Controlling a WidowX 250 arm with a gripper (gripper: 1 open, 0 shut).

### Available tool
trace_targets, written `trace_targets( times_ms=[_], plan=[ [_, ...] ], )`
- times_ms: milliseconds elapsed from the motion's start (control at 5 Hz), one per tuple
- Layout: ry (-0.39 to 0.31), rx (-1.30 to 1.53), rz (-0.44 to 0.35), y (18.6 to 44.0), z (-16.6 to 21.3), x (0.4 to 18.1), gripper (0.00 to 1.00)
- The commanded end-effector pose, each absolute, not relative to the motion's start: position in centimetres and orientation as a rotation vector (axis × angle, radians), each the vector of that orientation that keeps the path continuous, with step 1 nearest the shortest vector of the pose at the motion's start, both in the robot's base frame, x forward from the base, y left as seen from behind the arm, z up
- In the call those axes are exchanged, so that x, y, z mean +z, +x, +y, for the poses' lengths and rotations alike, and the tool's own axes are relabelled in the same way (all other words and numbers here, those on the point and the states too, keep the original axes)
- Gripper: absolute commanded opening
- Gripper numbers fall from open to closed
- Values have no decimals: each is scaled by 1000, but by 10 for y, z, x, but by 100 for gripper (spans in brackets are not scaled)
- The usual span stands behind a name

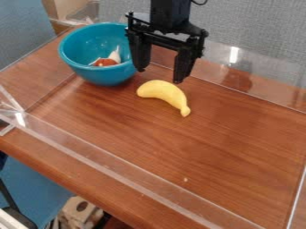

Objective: Put the yellow object in the blue bowl

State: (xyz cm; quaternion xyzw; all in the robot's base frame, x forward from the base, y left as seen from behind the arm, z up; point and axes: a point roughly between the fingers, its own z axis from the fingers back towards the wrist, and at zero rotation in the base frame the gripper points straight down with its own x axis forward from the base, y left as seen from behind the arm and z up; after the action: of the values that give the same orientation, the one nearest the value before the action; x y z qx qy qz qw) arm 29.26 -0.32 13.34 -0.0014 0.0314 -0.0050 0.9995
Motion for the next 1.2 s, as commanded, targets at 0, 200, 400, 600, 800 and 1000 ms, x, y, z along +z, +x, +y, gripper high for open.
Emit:
trace_targets(
  times_ms=[0,200,400,600,800,1000],
  plan=[
    [-2,73,77,293,5,126,100],
    [-7,192,75,295,-2,120,100],
    [-16,331,67,300,-10,115,100],
    [-35,560,48,310,-7,121,100],
    [-45,759,33,320,-5,119,100],
    [-54,942,21,326,-4,120,100]
  ],
)
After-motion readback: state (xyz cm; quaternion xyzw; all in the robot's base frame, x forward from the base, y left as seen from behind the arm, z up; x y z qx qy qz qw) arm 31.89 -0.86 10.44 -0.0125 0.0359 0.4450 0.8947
